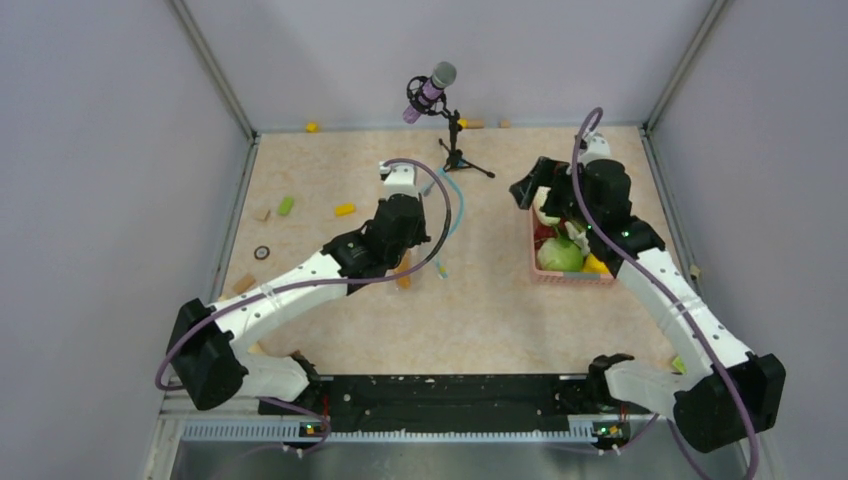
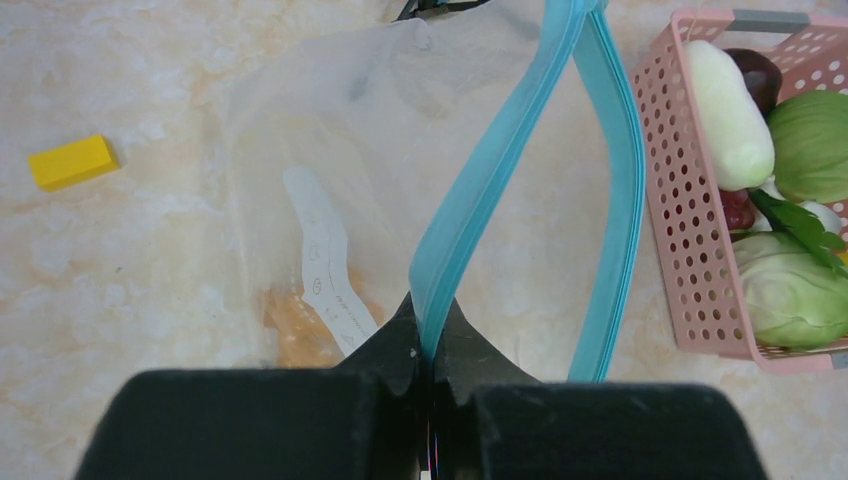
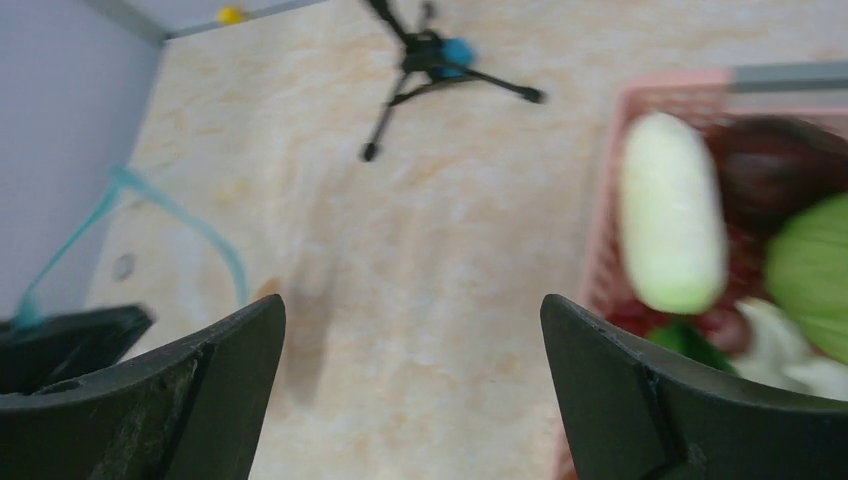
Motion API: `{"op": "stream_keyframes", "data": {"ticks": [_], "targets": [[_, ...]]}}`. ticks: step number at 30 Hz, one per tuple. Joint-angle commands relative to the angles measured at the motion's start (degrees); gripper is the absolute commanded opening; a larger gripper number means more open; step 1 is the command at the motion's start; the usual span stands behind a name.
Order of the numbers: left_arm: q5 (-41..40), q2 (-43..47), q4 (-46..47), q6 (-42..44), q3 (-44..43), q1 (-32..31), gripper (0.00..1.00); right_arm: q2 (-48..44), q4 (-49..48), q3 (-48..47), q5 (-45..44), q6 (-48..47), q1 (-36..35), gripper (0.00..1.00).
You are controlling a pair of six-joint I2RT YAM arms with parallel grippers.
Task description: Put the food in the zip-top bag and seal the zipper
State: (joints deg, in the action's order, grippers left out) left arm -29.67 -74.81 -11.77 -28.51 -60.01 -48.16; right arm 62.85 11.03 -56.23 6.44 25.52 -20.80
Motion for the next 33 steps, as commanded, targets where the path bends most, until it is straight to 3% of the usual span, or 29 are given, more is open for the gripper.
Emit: {"op": "stream_keyframes", "data": {"ticks": [1, 6, 16, 24, 33], "targets": [[-0.8, -1.0, -1.0, -1.8, -2.0, -0.1, 0.00, 3.0, 8.7, 0.6, -10.2, -1.8, 6.4, 0.96], [0.2, -1.6, -0.5, -1.8, -1.4, -0.1, 0.00, 9.7, 9.2, 0.7, -13.0, -1.6, 12.2, 0.94], [3.7, -1.7, 0.7, 0.5, -0.7, -0.1, 0.00, 24.1, -1.2, -4.8, -8.7, -6.4, 16.9, 0.83], [4.1, -2.1, 1.7, 2.0, -0.2, -0.1, 0.00, 30.9, -6.2, -7.9, -1.9, -15.1, 17.4, 0.74], [4.9, -3.1, 2.1, 2.8, -1.0, -0.2, 0.00, 36.0, -8.8, -9.5, 2.4, -18.7, 17.5, 0.72]]}}
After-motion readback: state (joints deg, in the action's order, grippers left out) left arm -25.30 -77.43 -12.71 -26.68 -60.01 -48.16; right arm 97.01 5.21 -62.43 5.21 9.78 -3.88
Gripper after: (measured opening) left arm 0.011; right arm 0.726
